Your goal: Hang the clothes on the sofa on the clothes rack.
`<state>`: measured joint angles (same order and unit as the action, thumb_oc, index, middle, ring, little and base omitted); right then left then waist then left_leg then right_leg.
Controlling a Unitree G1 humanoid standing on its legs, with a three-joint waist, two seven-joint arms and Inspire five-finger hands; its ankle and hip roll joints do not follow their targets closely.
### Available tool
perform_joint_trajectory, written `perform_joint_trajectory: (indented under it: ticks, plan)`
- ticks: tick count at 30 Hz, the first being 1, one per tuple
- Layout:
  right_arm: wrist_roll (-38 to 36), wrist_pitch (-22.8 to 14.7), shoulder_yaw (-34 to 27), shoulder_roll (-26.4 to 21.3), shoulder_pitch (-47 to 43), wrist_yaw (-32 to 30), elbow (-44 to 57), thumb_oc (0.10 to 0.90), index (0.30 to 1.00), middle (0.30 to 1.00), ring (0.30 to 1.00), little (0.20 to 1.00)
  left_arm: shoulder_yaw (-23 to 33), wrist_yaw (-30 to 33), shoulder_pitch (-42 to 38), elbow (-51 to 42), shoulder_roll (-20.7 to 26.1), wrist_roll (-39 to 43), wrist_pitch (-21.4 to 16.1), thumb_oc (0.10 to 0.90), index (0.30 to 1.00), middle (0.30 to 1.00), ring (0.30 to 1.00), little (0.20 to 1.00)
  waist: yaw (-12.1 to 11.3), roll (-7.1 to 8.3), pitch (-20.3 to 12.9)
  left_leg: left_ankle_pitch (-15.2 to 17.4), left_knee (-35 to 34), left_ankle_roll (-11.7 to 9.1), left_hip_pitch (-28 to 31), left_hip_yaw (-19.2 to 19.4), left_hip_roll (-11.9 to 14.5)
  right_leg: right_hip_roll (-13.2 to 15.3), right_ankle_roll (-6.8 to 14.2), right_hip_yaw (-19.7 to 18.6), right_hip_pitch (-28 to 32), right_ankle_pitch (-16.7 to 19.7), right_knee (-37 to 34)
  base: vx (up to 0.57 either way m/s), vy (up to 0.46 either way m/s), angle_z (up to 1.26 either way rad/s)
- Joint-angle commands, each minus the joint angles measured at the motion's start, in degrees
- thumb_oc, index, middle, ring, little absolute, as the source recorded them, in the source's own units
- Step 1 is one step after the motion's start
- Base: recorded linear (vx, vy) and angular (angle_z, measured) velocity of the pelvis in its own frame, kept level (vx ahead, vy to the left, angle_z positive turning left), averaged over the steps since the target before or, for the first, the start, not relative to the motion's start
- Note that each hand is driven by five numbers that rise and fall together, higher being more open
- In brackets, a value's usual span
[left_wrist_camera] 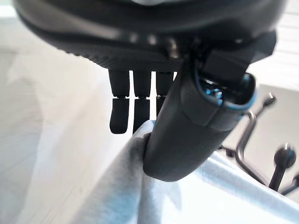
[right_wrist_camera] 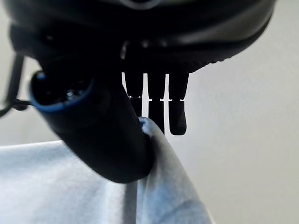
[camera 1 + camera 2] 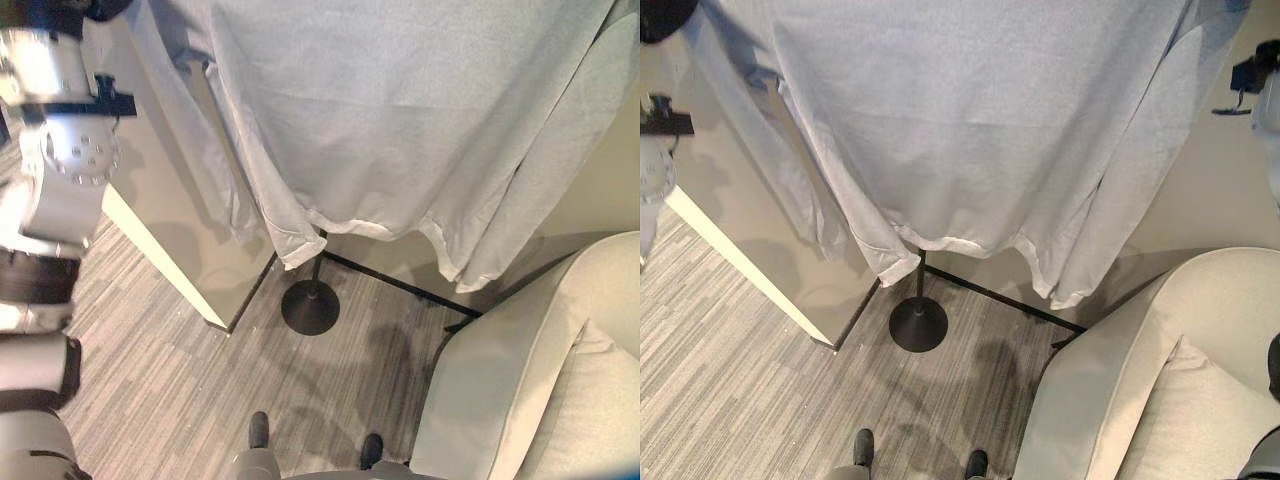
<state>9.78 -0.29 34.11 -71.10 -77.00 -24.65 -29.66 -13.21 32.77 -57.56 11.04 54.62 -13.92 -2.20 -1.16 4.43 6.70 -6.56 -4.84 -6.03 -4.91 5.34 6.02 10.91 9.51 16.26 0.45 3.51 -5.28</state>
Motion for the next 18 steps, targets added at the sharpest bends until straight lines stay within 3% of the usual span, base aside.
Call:
perform_joint_trajectory:
  ticks: [1, 3, 6, 10, 16, 18]
  plan:
    - [-3.7, 1.4, 4.6, -1.6, -11.8, -2.8, -5.6, 0.4, 0.3, 0.3, 0.3, 0.3, -2.4, 5.3, -9.0, 5.6, 4.5, 0.5, 1.6, 0.4, 0.3, 0.3, 0.3, 0.3, -0.8, 2.21, -6.5, 7.5, -0.2, -3.2, 4.0, 3.6, 2.3, 1.3, 2.7, 0.8, -1.1, -0.2, 0.3, -0.01, -0.03, 0.04]
    - [-2.8, 2.2, 8.9, -0.6, -15.0, -1.9, -8.2, 0.4, 0.3, 0.3, 0.3, 0.3, -5.7, 5.1, -12.6, 8.0, 5.6, -0.1, 2.7, 0.4, 0.3, 0.3, 0.3, 0.3, -1.1, 1.49, -6.3, 7.1, -0.2, -3.4, 3.2, 3.2, 2.3, 1.4, 2.8, 1.2, -1.6, -0.1, 0.3, 0.01, -0.011, 0.07]
    - [-3.3, 2.9, 13.9, 2.4, -20.0, -0.5, -14.3, 0.4, 0.3, 0.3, 0.3, 0.3, -10.5, 5.1, -18.7, 15.1, 2.8, 1.1, 3.1, 0.4, 0.3, 0.3, 0.3, 0.3, -1.5, 0.04, -5.8, 6.8, -0.2, -3.6, 2.2, 2.6, 2.2, 1.4, 2.9, 1.7, -2.2, -0.3, 0.3, 0.05, -0.007, 0.13]
    - [-3.9, 3.4, 16.7, 5.5, -22.7, 0.3, -20.5, 0.4, 0.3, 0.3, 0.3, 0.3, -12.7, 5.0, -19.8, 20.3, 2.7, 2.0, 3.5, 0.4, 0.3, 0.3, 0.3, 0.3, -1.7, -0.69, -5.7, 6.6, -0.2, -3.8, 1.8, 2.5, 2.0, 1.3, 2.8, 1.8, -2.3, -0.6, 0.3, 0.04, 0.002, 0.03]
    - [-13.9, 2.0, 14.0, 9.3, -22.7, 0.6, -29.6, 0.4, 0.3, 0.3, 0.3, 0.3, -16.7, 1.7, -18.6, 28.2, 9.1, 5.0, 2.8, 0.4, 0.3, 0.3, 0.3, 0.3, -0.9, 0.28, -5.5, 6.2, -0.2, -3.7, 1.9, 4.1, 2.2, 1.1, 2.7, -0.1, -3.0, -0.7, 0.3, 0.03, -0.011, -0.08]
    - [-17.2, 1.4, 13.5, 11.0, -23.4, 1.9, -34.3, 0.4, 0.3, 0.3, 0.3, 0.3, -21.2, -0.6, -19.9, 32.5, 10.4, 3.9, 2.6, 0.4, 0.3, 0.3, 0.3, 0.3, -1.1, 0.82, -4.9, 5.9, -0.2, -4.0, 1.2, 4.3, 2.6, 0.9, 2.8, -0.5, -4.0, -0.7, 0.3, -0.02, -0.029, -0.1]
